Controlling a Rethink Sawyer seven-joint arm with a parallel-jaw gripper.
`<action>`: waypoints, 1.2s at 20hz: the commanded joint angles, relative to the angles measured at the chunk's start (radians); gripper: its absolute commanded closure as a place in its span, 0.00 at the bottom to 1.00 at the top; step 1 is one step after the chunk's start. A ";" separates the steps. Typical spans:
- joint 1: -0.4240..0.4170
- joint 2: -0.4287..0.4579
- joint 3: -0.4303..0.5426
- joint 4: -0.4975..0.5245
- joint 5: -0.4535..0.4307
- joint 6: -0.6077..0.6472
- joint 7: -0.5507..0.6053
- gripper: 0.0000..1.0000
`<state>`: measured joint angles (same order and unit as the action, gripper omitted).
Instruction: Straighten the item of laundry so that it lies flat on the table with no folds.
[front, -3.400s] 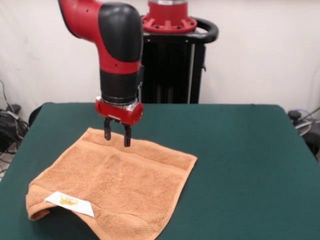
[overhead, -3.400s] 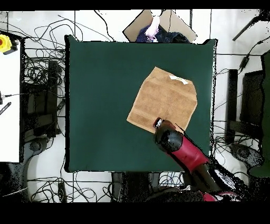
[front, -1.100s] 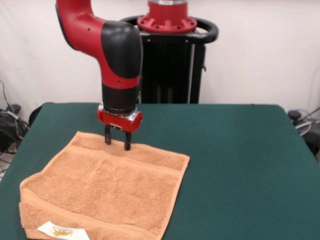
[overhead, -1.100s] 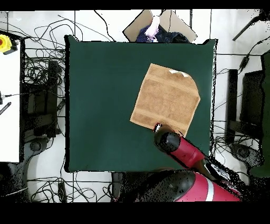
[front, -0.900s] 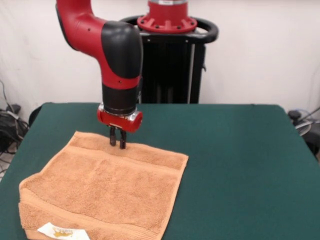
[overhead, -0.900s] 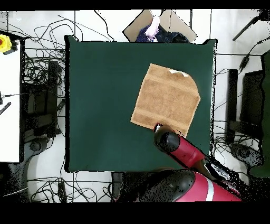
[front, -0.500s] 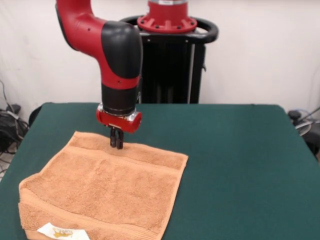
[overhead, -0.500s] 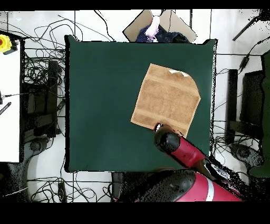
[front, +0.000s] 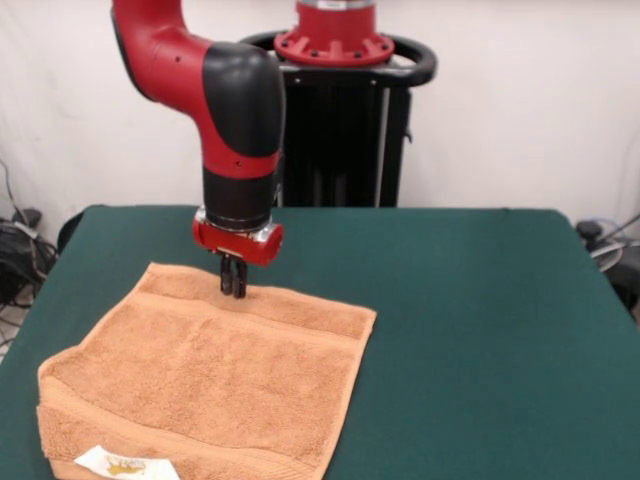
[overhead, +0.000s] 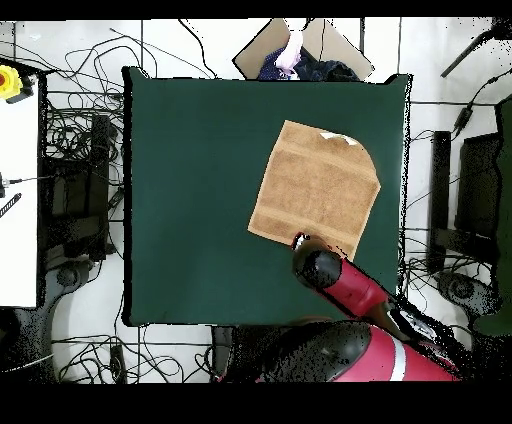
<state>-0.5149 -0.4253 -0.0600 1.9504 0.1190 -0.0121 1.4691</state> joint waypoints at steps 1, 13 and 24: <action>0.013 -0.014 0.028 -0.069 -0.007 -0.118 0.212 1.00; -0.022 0.008 0.059 -0.085 -0.032 -0.180 0.217 1.00; -0.026 0.010 0.065 -0.085 -0.033 -0.199 0.217 1.00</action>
<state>-0.5288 -0.4245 -0.0602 1.9504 0.0861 -0.1413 1.4691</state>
